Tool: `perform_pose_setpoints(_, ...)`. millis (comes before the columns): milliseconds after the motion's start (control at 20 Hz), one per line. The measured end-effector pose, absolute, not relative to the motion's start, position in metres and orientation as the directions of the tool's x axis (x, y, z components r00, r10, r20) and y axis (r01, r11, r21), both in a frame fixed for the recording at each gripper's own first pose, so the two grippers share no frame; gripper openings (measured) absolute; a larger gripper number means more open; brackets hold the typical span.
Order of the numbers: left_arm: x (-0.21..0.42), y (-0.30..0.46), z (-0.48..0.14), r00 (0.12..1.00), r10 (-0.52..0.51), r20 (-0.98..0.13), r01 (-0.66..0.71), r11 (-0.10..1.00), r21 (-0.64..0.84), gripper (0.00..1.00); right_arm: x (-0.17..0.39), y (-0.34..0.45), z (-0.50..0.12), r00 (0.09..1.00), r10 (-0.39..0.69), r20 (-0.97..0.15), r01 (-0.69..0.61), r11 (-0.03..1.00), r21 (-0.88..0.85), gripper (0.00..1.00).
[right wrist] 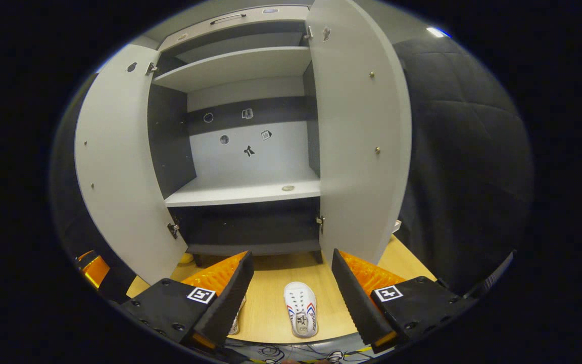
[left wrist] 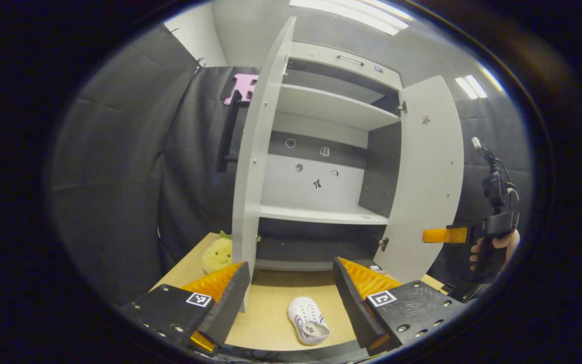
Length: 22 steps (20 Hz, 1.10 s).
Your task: Grab one shoe with the right hand and put it into the shoe cabinet, grab the other shoe with the left hand and put it into the shoe cabinet; then close the right door with the right hand and the left door with the left hand.
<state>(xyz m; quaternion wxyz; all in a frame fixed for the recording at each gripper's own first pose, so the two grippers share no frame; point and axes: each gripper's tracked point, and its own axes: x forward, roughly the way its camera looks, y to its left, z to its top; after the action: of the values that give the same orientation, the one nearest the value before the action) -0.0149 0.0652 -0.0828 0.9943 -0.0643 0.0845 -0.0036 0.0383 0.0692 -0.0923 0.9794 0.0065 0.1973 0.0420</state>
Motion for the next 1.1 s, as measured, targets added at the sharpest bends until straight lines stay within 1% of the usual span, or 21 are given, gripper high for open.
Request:
perform_pose_setpoints(100,-0.017,0.074,-0.085,0.982,-0.014,-0.189,-0.011,0.991,-0.131,0.95,0.045,0.077,-0.113,0.903,0.095,-0.42,-0.091,0.995,0.03,0.98)
perform_pose_setpoints(250,-0.014,0.081,-0.09,0.976,-0.016,-0.218,-0.014,0.99,-0.137,0.95,0.054,0.083,-0.152,0.859,0.107,-0.501,-0.104,0.994,0.035,0.98)
perform_pose_setpoints(400,-0.004,0.08,-0.098,0.969,-0.035,-0.245,-0.002,0.989,-0.147,0.94,0.059,0.08,-0.184,0.828,0.091,-0.554,-0.093,0.995,0.026,0.98)
perform_pose_setpoints(500,-0.002,0.088,-0.105,0.962,0.001,-0.272,-0.038,0.991,-0.13,0.95,0.065,0.081,-0.209,0.804,0.103,-0.586,-0.113,0.993,0.02,0.99)
perform_pose_setpoints(600,-0.005,0.093,-0.104,0.958,0.032,-0.286,-0.068,0.991,-0.116,0.94,0.067,0.083,-0.235,0.771,0.117,-0.626,-0.137,0.99,0.016,0.98)
perform_pose_setpoints(850,-0.015,0.093,-0.114,0.931,0.108,-0.348,-0.153,0.983,-0.104,0.95,0.075,0.09,-0.302,0.681,0.161,-0.715,-0.192,0.981,0.039,0.98)
perform_pose_setpoints(1000,-0.015,0.087,-0.123,0.915,0.134,-0.381,-0.188,0.976,-0.109,0.94,0.074,0.096,-0.341,0.598,0.213,-0.773,-0.225,0.97,0.094,0.97)
perform_pose_setpoints(1100,-0.018,0.076,-0.129,0.907,0.132,-0.399,-0.196,0.973,-0.122,0.95,0.077,0.09,-0.362,0.56,0.199,-0.804,-0.216,0.972,0.09,0.96)
